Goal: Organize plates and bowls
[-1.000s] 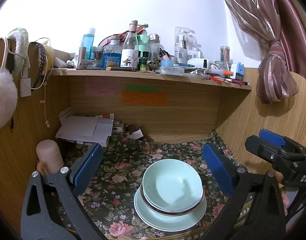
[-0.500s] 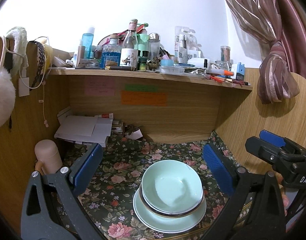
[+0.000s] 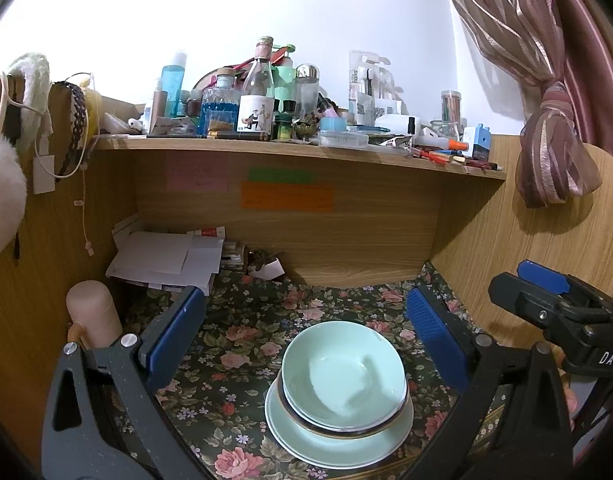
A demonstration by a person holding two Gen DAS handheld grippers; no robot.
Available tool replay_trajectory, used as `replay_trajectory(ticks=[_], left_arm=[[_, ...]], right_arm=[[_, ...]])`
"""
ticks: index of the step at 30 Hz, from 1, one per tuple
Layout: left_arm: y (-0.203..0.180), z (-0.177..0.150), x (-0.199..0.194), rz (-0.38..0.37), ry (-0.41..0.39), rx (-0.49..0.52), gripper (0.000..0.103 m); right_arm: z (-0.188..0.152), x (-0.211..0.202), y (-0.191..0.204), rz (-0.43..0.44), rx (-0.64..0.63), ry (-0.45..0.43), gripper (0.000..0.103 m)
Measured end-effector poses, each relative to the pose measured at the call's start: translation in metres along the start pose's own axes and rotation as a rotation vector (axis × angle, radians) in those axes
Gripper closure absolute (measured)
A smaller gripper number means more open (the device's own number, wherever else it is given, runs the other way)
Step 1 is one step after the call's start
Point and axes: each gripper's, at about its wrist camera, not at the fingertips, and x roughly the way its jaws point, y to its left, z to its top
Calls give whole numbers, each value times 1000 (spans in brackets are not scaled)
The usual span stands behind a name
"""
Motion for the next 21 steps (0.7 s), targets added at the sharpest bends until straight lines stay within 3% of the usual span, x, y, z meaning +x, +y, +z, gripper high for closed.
replay_trajectory(ticks=[21], left_arm=[[-10, 1, 7, -5, 5, 14, 1]], right_arm=[[0, 6, -6, 6, 10, 4, 0]])
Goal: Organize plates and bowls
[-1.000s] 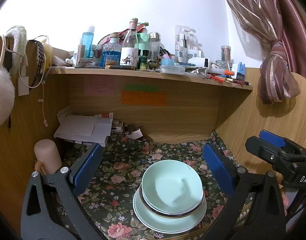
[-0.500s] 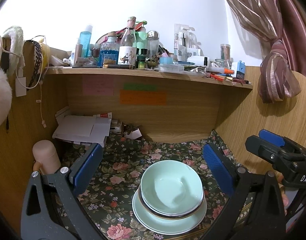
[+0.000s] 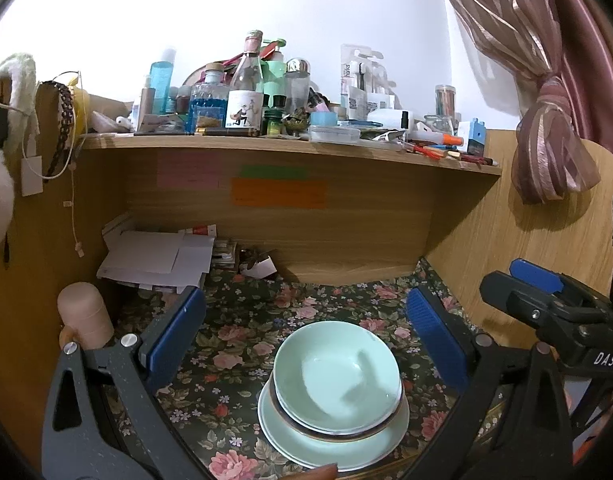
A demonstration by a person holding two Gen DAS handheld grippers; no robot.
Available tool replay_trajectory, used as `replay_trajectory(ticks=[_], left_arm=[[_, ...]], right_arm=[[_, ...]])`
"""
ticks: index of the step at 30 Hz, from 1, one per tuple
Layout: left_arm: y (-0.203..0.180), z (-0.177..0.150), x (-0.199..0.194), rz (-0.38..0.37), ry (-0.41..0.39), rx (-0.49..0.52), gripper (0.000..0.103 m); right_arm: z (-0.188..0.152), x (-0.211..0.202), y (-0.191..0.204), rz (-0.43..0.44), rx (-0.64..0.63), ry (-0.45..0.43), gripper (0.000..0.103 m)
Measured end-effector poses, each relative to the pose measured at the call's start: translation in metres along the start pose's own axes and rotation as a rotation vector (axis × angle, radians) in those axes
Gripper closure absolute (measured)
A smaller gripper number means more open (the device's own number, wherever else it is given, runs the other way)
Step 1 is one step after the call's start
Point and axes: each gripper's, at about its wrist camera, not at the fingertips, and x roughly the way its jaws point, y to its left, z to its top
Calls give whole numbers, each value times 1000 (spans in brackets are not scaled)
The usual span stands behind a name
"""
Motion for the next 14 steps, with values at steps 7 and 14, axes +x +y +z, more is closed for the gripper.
replay_trajectory(ticks=[7, 14], left_arm=[[-2, -1, 2, -5, 13, -7, 1], [-3, 0, 4, -4, 16, -9, 1]], right_arm=[[0, 1, 0, -1, 1, 3, 0], [-3, 10, 1, 3, 5, 14, 0]])
